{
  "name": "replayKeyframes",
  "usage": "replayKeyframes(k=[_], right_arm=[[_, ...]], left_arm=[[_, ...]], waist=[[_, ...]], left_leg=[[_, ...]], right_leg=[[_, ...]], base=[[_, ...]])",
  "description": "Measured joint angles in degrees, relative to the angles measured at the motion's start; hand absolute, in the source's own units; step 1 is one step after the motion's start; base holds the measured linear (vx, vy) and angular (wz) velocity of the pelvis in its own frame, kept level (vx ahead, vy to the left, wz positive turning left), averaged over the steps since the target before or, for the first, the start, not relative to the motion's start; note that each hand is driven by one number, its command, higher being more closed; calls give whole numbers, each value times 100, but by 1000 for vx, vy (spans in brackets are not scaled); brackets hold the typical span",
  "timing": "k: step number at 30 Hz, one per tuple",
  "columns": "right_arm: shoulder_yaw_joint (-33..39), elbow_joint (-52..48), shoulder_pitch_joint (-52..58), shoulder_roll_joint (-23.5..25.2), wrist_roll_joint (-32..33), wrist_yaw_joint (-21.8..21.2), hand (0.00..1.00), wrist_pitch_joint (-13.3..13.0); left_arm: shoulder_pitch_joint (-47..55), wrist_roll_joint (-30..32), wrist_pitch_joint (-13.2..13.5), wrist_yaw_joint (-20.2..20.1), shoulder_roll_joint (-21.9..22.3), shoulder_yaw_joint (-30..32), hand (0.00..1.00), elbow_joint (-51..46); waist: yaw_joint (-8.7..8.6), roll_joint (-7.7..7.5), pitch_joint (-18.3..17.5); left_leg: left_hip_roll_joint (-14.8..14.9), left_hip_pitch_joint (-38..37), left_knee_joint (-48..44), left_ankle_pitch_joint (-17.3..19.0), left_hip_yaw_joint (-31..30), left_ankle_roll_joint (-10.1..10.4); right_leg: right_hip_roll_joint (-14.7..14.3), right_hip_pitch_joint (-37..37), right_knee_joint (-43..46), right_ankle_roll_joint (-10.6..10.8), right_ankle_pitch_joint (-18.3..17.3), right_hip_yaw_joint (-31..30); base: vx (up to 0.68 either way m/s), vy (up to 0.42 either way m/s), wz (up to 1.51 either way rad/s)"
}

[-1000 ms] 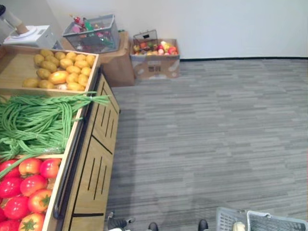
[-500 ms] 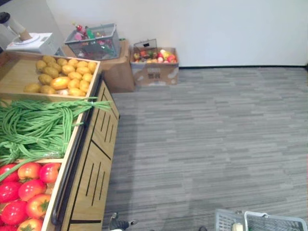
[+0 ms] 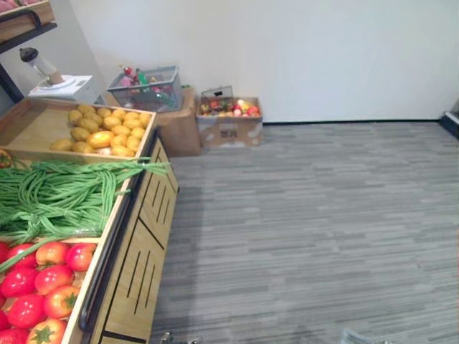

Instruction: Pick vegetable in the basket

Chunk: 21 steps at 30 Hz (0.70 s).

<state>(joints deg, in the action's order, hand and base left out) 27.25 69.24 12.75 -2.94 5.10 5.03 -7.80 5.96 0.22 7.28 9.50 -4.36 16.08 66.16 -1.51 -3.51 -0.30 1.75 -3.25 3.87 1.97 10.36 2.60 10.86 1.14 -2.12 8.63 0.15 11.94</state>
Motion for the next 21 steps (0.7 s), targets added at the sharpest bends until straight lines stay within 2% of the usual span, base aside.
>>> replayKeyframes(k=[5,7,8,12,21], right_arm=[[40,122,-31,80,52,4,100,1],[-84,144,-24,111,44,5,100,3],[-123,143,-43,111,39,6,100,3],[-286,143,-45,114,22,27,100,1],[-419,142,-42,108,-13,31,100,2]], left_arm=[[-3,-8,5,-74,-35,-123,0,53],[-5,-7,10,-82,-55,-245,0,96],[-17,-7,10,-84,-55,-274,0,106],[-21,-8,11,-86,-55,-347,0,118],[-26,-8,15,-96,-67,-448,0,118]], waist=[[-1,12,-44],[1,68,-46],[3,34,-71],[2,93,-63],[2,124,-55]], left_leg=[[25,-65,3,30,32,39],[77,-203,0,79,65,82],[93,-210,-2,85,91,87],[146,-225,-28,112,144,126],[173,-228,-96,131,152,140]], right_leg=[[-43,90,-108,-8,27,-23],[-100,246,-189,-9,47,-43],[-114,242,-189,-9,47,-69],[-170,227,-192,-16,44,-127],[-184,252,-192,-32,32,-129]], base=[[38,-18,-4],[36,-40,-9],[0,-38,-14],[-12,-31,-9],[0,0,0]])
